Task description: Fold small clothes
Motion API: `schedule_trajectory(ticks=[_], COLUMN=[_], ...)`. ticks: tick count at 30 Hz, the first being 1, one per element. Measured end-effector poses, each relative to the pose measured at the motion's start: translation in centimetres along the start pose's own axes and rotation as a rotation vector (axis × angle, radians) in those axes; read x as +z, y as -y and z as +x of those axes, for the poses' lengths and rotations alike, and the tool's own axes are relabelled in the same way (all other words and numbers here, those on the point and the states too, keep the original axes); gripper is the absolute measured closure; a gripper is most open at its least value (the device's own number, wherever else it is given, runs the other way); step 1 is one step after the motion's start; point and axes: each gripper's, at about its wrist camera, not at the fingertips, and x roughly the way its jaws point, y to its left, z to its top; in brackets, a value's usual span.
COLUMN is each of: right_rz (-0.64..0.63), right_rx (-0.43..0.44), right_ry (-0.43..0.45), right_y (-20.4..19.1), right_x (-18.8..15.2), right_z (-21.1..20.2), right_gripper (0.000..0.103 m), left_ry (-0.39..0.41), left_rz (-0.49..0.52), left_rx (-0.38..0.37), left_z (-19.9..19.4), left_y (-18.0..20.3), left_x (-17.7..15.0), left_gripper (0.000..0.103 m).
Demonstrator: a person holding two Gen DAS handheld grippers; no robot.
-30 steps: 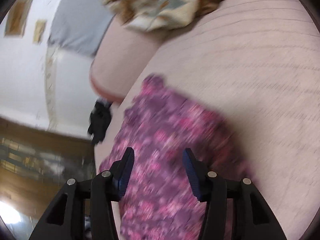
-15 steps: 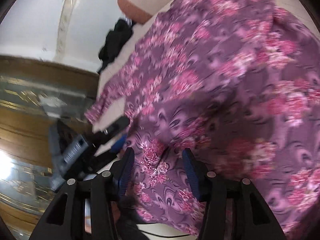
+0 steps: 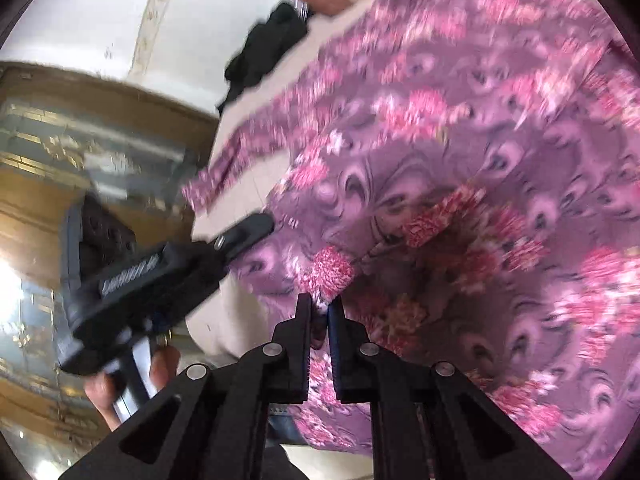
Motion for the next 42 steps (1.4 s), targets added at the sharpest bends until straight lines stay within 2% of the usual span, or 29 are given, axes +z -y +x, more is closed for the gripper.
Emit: schedule_trajectory(ticks=[1, 2, 3, 4, 6, 7, 8, 10, 12, 13, 14, 16, 18, 20, 22, 24, 25, 27, 29, 31, 33, 34, 36, 40, 42], right_rz=[-0.006, 0.004, 0.037, 0.062, 0.055, 0.033, 0.003, -0.040, -0.086, -0.103, -0.124, -0.187, -0.232, -0.294, -0.345, -0.413, -0.444, -0.497, -0.522, -0.545, -0.603, -0.659, -0.740, -0.867, -0.898], right_rx=[-0.038, -0.083, -0.050, -0.019, 0.018, 0.009, -0.005, -0.014, -0.029, -0.046, -0.064, -0.111, -0.135, -0.157, -0.155, -0.135, -0.125, -0.099, -0.083, -0.077, -0.087, -0.104, -0.121, -0.141, -0.142], right_ry=[-0.015, -0.029, -0.033, -0.030, 0.001, 0.026, 0.063, 0.119, 0.170, 0.193, 0.213, 0.236, 0.235, 0.226, 0.184, 0.130, 0.106, 0.043, -0.030, -0.091, -0.156, -0.184, -0.218, -0.279, -0.289], right_y=[0.6, 1.6, 2.5, 2.9, 2.8, 2.5, 2.0, 1.0, -0.2, -1.0, -1.8, -4.0, -6.1, -8.2, -10.0, -12.0, -13.1, -15.3, -17.2, -18.9, -21.0, -22.4, -24.5, -29.1, -30.9], right_x=[-0.3, -0.6, -0.9, -0.9, -0.6, -0.4, -0.1, 0.4, 1.0, 1.9, 2.1, 3.0, 4.6, 6.1, 7.8, 9.4, 10.2, 11.7, 13.5, 14.9, 15.8, 16.1, 16.5, 17.6, 18.2], right_z=[0.8, 1.5, 1.7, 1.4, -0.2, -1.1, -2.5, -4.3, -6.0, -6.5, -7.0, -7.3, -6.6, -6.1, -5.1, -4.1, -3.4, -1.8, 0.7, 3.7, 7.2, 9.5, 13.1, 22.8, 26.8], right_gripper=[0.090, 0.090, 0.090, 0.085, 0.067, 0.047, 0.035, 0.033, 0.030, 0.026, 0.025, 0.025, 0.025, 0.021, 0.018, 0.018, 0.018, 0.018, 0.018, 0.018, 0.018, 0.018, 0.018, 0.018, 0.018], left_ry=[-0.063, -0.072, -0.049, -0.029, 0.027, 0.069, 0.096, 0.150, 0.194, 0.232, 0.257, 0.297, 0.318, 0.347, 0.362, 0.366, 0.371, 0.401, 0.444, 0.483, 0.463, 0.436, 0.433, 0.495, 0.511], left_rz=[0.009, 0.019, 0.019, 0.015, -0.001, -0.016, -0.020, -0.030, -0.067, -0.100, -0.122, -0.176, -0.219, -0.311, -0.414, -0.506, -0.592, -0.698, -0.739, -0.730, -0.753, -0.798, -0.835, -0.895, -0.960], left_rx=[0.047, 0.053, 0.048, 0.034, -0.007, -0.012, -0.004, 0.011, 0.015, 0.017, 0.028, 0.058, 0.066, 0.053, 0.044, 0.078, 0.076, 0.028, 0.041, 0.064, 0.064, 0.045, 0.006, 0.101, 0.109], left_z=[1.5, 1.8, 1.4, 0.7, -0.7, -1.5, -2.0, -3.2, -4.7, -5.8, -6.5, -8.3, -10.1, -12.1, -13.7, -14.8, -15.5, -16.5, -17.3, -17.2, -16.5, -16.1, -16.2, -17.1, -17.0], left_y=[-0.1, 0.0, 0.0, 0.1, 0.0, 0.0, 0.1, -0.1, -1.2, -2.1, -2.7, -4.2, -5.7, -7.9, -10.3, -12.2, -13.9, -16.2, -18.0, -19.7, -21.4, -22.8, -24.4, -25.9, -26.7], left_x=[-0.2, -0.3, -0.3, -0.3, 0.0, 0.3, 0.7, 1.0, 1.5, 1.7, 2.0, 2.8, 3.5, 4.2, 5.3, 6.5, 7.5, 8.6, 9.8, 10.3, 10.0, 9.6, 9.6, 8.8, 8.1], left_gripper=[0.093, 0.091, 0.086, 0.080, 0.052, 0.047, 0.045, 0.044, 0.039, 0.036, 0.032, 0.030, 0.029, 0.028, 0.027, 0.027, 0.027, 0.027, 0.027, 0.027, 0.027, 0.027, 0.027, 0.027, 0.027])
